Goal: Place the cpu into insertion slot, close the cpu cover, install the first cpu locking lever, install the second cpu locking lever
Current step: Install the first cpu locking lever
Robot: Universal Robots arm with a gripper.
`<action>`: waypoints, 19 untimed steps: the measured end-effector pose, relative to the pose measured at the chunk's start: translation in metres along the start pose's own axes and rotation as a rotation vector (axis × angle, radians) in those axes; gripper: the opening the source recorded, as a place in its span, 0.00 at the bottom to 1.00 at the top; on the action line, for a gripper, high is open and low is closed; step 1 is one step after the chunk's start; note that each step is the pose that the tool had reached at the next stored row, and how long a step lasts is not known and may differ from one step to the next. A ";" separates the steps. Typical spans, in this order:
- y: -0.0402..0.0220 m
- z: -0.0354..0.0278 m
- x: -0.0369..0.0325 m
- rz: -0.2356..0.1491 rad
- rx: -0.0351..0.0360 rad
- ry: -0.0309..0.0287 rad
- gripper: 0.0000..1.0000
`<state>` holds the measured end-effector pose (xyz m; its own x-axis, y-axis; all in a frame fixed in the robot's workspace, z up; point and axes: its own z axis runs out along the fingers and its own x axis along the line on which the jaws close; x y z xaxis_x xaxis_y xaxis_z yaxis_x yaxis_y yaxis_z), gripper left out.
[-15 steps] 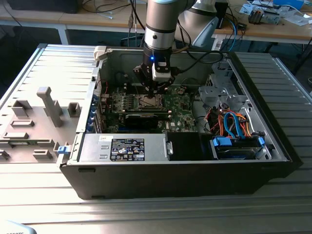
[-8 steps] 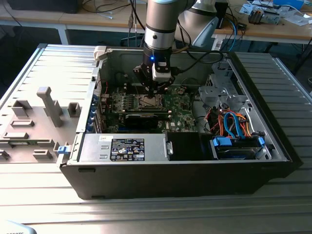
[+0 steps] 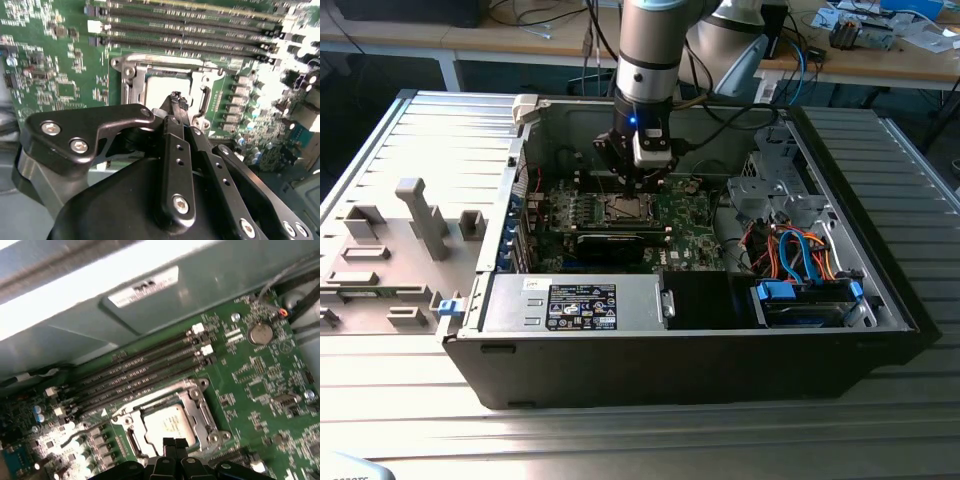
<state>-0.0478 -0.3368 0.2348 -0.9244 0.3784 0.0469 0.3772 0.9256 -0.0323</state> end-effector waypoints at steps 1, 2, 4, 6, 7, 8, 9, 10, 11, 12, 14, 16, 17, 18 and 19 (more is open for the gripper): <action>0.0000 0.0000 0.0000 -0.012 -0.0093 0.0037 0.11; 0.0000 0.0000 0.0000 -0.034 -0.0084 0.0032 0.11; -0.0001 -0.0001 -0.0001 -0.058 -0.0072 0.0026 0.11; 0.0000 0.0000 0.0000 -0.074 -0.0066 0.0021 0.11; 0.0000 0.0000 0.0000 -0.081 -0.0062 0.0019 0.11; 0.0000 0.0000 0.0000 -0.085 -0.0059 0.0018 0.11; 0.0000 0.0000 0.0000 -0.090 -0.0057 0.0016 0.11; 0.0000 0.0000 0.0000 -0.093 -0.0056 0.0016 0.11; -0.0001 0.0000 0.0000 -0.093 -0.0055 0.0016 0.11; -0.0002 0.0000 0.0000 -0.093 -0.0056 0.0016 0.11; -0.0002 0.0000 -0.0001 -0.093 -0.0063 -0.0011 0.11; -0.0003 0.0003 0.0000 -0.093 -0.0137 -0.0274 0.11; -0.0003 0.0004 0.0001 -0.092 -0.0205 -0.0539 0.11; -0.0003 0.0006 0.0001 -0.092 -0.0255 -0.0717 0.11; -0.0003 0.0007 0.0001 -0.092 -0.0289 -0.0814 0.11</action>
<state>-0.0480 -0.3371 0.2341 -0.9562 0.2908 -0.0329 0.2910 0.9567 -0.0027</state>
